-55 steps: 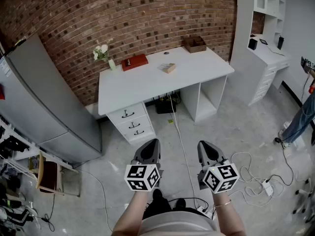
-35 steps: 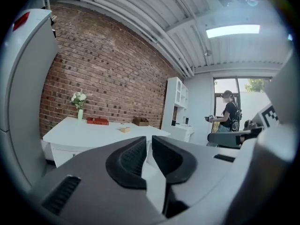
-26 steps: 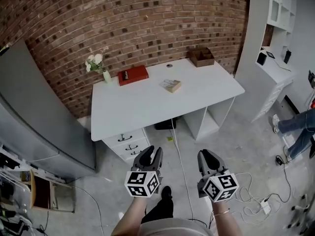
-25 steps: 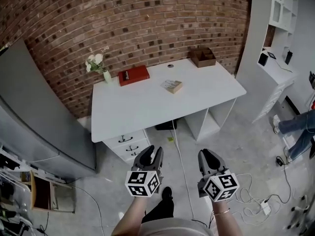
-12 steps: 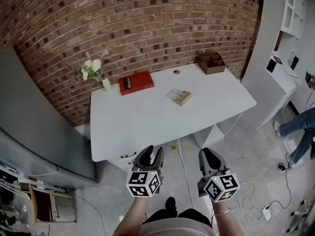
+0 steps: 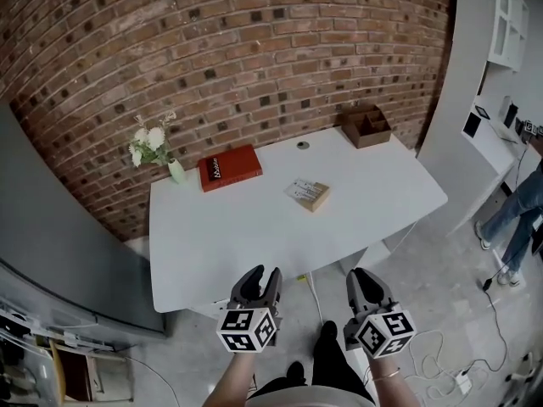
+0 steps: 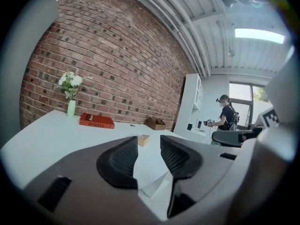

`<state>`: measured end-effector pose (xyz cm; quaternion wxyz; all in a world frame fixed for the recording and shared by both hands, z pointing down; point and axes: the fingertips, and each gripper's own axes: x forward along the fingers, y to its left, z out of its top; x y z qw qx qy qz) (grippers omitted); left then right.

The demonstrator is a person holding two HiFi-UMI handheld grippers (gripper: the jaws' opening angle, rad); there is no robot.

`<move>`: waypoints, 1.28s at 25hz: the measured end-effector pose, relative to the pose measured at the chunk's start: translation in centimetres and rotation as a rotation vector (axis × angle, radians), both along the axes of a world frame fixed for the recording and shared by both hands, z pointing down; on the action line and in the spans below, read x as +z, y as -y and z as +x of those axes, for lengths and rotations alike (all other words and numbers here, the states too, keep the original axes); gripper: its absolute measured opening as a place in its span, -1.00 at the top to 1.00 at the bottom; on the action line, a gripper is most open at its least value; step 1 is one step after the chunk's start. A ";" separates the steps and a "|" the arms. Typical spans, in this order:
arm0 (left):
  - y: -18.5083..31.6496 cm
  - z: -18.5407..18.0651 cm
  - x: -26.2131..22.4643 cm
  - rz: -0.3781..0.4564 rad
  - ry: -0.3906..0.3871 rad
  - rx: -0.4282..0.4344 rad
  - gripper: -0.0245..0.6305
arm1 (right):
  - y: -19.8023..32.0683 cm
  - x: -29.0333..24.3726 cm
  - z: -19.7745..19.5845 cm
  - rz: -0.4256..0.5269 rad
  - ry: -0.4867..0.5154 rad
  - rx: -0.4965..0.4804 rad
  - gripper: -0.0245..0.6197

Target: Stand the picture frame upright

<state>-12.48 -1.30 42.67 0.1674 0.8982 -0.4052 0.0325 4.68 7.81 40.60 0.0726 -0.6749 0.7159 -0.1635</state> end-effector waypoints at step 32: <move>18.3 11.4 5.5 -0.175 0.044 -0.198 0.49 | 21.9 3.4 10.1 -0.077 -0.028 -0.269 0.80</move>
